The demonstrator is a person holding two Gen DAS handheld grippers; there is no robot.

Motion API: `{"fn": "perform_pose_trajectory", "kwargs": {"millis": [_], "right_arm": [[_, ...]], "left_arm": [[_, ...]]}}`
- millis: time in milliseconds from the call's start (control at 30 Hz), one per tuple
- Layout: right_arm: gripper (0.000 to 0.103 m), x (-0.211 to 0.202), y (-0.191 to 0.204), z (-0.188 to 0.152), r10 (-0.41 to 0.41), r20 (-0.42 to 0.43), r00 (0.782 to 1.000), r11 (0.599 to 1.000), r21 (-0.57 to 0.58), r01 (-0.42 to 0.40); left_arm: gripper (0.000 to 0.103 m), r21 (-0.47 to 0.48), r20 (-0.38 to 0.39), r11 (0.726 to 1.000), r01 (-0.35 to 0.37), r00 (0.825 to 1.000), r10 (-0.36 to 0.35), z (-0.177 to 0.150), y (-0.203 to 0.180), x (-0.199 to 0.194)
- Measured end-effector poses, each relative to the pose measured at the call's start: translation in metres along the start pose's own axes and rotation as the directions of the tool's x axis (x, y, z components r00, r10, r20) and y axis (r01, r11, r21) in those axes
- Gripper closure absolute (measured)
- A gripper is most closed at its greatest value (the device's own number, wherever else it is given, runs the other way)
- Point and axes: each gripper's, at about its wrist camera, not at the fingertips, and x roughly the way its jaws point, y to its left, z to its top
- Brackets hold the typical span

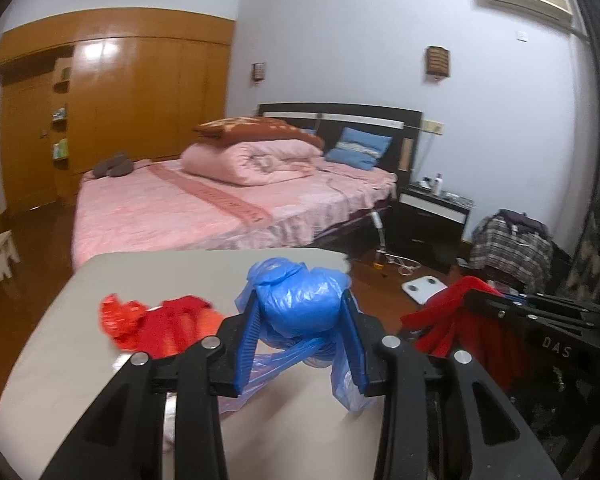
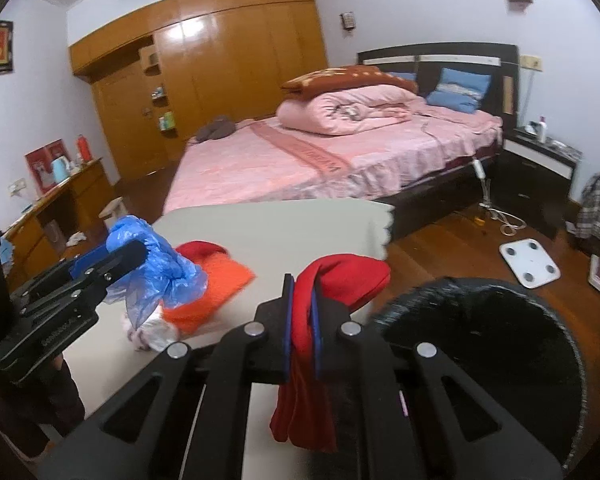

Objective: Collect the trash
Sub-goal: 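Carry the blue bag and red stocking over the bin and release both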

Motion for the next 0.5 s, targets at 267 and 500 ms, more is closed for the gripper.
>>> {"fn": "perform_pose_trajectory", "kwargs": {"millis": [267, 500], "right_arm": [[0.096, -0.020, -0.046, -0.014, -0.104, 0.002, 0.995, 0.994, 0.043, 0.104], [0.096, -0.031, -0.084, -0.028, -0.180, -0.005, 0.984, 0.980, 0.084, 0.180]], "left_arm": [[0.065, 0.049, -0.013, 0.991, 0.123, 0.992, -0.123, 0.001, -0.056, 0.017], [0.065, 0.064, -0.040, 0.976, 0.207, 0.978, -0.205, 0.003, -0.095, 0.036]]}}
